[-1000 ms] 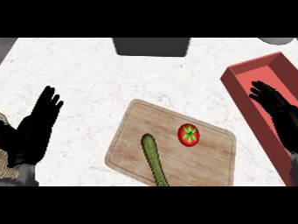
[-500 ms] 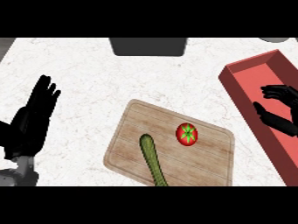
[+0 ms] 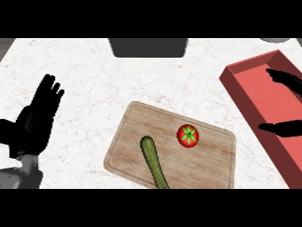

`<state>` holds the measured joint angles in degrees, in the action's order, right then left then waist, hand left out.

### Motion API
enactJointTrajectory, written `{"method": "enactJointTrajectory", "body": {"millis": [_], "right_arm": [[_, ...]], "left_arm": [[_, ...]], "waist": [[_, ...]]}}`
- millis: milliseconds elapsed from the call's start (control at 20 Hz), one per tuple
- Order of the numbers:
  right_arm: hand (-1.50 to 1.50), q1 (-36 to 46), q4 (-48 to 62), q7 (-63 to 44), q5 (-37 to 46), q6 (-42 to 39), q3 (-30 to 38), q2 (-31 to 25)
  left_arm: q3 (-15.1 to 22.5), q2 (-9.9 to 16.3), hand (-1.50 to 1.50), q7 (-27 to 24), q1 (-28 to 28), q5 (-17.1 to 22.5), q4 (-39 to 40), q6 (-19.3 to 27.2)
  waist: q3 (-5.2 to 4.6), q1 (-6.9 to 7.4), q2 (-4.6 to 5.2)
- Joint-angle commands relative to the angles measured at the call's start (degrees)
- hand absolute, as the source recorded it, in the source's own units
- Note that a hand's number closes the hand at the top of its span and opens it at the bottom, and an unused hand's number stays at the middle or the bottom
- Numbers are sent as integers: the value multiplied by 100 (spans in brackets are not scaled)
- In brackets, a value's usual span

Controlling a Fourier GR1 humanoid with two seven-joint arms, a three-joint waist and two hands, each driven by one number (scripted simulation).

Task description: Pick the tomato from the cutting board and place it in the cardboard box

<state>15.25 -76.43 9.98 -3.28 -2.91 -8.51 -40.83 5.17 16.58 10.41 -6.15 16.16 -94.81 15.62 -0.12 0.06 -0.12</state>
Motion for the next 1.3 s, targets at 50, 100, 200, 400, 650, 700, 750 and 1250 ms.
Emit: {"method": "enactJointTrajectory", "body": {"millis": [50, 100, 200, 400, 650, 700, 750, 1250], "right_arm": [[-150, 338, -572, -1032, 31, -1435, -569, -830], [-150, 266, -790, -1274, -110, -1683, -588, -949], [-150, 433, -1266, -1938, -370, -1942, -515, -1050], [-150, 921, -1759, -3168, -829, -1967, -581, -394], [-150, 901, -2153, -3730, -978, -2110, -333, 122], [-150, 814, -2308, -3850, -712, -1844, -507, 394], [-150, 280, -2998, -4012, -857, -1817, -442, 240], [-150, 400, -2759, -4762, -95, -2163, -518, 1183]], "left_arm": [[146, -155, 0, 73, 10, -145, -49, 162], [-33, -42, 0, -168, 193, 4, 77, -91], [-226, 103, 0, -50, -37, 72, 158, -175], [-377, 173, 0, 127, -111, 147, 46, -296], [-314, -163, 0, -171, -106, -83, 374, -355], [-227, -139, 0, -116, 191, -136, -106, -361], [-132, -250, 0, 181, 143, -200, -268, -126], [-330, -509, 0, -31, -14, -415, 141, -331]], "waist": [[-6, 23, -15], [-11, -7, -20], [-5, -44, -15], [5, 27, 5], [8, -4, 9], [9, 14, 4], [10, -33, -8], [10, -16, 8]]}}
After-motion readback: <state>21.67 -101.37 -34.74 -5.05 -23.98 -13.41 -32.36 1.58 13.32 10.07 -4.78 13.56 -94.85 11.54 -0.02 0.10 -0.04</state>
